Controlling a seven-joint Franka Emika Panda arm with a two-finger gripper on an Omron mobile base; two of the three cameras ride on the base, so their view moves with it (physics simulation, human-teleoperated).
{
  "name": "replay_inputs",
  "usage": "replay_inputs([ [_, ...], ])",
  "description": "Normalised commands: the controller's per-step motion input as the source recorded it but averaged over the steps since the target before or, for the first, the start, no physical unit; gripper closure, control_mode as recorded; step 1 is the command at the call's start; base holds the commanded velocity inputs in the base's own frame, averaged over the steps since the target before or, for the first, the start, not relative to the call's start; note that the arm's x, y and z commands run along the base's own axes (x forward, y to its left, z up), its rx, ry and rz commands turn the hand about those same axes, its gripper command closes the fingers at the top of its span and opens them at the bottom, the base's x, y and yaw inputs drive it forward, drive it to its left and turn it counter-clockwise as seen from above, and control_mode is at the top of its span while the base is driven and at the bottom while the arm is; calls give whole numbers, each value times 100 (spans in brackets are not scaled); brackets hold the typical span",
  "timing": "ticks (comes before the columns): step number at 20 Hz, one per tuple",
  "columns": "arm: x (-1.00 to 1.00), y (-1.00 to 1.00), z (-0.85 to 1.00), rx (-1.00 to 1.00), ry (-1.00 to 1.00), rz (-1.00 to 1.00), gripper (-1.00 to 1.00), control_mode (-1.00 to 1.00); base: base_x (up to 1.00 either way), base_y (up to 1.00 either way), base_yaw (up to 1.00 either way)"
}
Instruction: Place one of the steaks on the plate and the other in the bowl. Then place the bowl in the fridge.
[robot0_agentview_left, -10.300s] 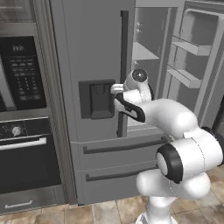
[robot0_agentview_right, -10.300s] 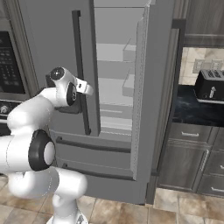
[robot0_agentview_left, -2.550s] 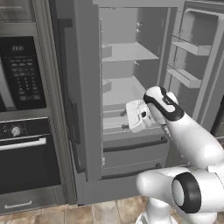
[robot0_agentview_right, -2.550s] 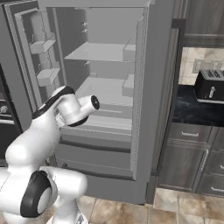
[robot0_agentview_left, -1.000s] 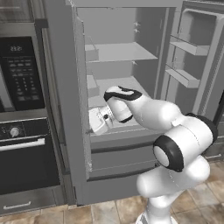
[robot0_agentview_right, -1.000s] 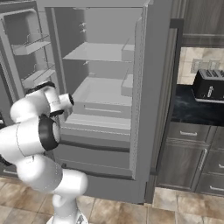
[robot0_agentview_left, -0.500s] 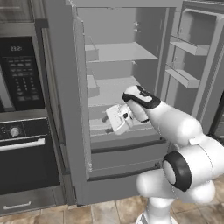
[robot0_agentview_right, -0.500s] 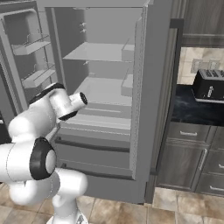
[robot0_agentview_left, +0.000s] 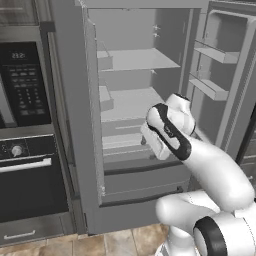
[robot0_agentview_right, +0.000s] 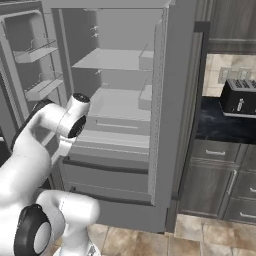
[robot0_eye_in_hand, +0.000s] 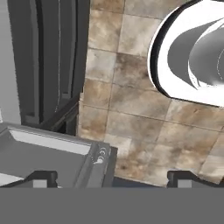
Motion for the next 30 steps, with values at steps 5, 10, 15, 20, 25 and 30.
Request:
replay_inputs([
  [5, -48, -63, 55, -52, -1, 42, -100, -100, 0, 0, 0],
  [10, -57, -1, 4, -39, 0, 88, -100, -100, 0, 0, 0],
  [15, -72, -8, 25, -22, -4, 86, -100, -100, 0, 0, 0],
  [20, -57, -7, 33, 7, -3, 68, -100, -100, 0, 0, 0],
  [25, -24, -11, 57, 9, 9, 17, -100, -100, 0, 0, 0],
  [30, 0, -24, 0, 19, 17, 0, -100, -100, 0, 0, 0],
])
